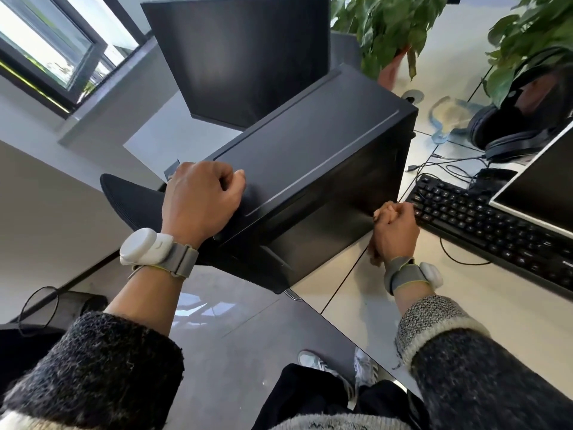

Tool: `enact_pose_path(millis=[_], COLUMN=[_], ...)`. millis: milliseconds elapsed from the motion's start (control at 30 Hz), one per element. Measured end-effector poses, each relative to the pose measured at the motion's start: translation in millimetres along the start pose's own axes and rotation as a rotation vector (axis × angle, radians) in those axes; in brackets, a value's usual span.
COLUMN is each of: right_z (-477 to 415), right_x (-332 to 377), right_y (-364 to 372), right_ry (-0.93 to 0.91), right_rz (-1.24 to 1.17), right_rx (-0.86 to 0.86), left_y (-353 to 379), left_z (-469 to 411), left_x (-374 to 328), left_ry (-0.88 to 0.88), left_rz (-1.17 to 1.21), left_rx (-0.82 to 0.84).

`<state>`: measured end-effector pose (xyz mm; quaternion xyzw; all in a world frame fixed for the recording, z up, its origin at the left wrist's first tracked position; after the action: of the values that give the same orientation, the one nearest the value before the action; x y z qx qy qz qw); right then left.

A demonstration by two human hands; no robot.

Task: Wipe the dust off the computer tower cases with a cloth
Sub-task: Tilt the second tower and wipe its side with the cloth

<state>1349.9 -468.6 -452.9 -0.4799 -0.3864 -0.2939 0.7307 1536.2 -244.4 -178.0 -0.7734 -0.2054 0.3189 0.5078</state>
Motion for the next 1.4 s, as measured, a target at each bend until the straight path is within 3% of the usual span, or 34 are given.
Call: enact_pose_path(millis=[100, 300, 533, 667, 767, 900, 1100, 1267, 1400], right_z=[-4, 21, 11, 27, 28, 21, 43, 27, 32], right_x=[-7, 31, 11, 41, 27, -7, 43, -5, 16], right_y=[5, -11, -5, -17, -4, 10, -13, 13, -6], right_ry=[0.065, -0.263, -0.214, -0.376, -0.318, -0.169, -0.43, -0.264, -0.34], right_rz=[0.076, -0.087, -0.016, -0.092, -0.052, 0.073, -0.105, 0.103, 0.002], right_rx=[0.102, -0.031, 0.036, -0.071, -0.057, 0.096, -0.099, 0.033, -0.061], left_y=[0, -1, 0, 0, -1, -1, 0, -1, -1], left_z=[1, 2, 2, 1, 0, 3, 1, 1, 2], left_x=[2, 0, 1, 4, 4, 4, 4, 4, 4], left_ry=[0.002, 0.001, -0.011, -0.024, -0.02, -0.012, -0.003, -0.003, -0.025], left_rz=[0.006, 0.011, 0.014, 0.018, 0.02, 0.021, 0.018, 0.017, 0.026], left_rx=[0.008, -0.003, -0.004, -0.012, -0.018, -0.024, -0.017, -0.017, -0.026])
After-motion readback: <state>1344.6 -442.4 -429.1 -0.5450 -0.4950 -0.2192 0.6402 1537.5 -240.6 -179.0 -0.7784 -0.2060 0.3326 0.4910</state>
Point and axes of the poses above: each hand's wrist, its own z-axis away from the middle knuckle, its own y-axis out of the palm, x = y × z, the point moved 6 cm from there along -z, towards the middle knuckle, and after that the axes turned 7 degrees about z, right-handed, at the moved point
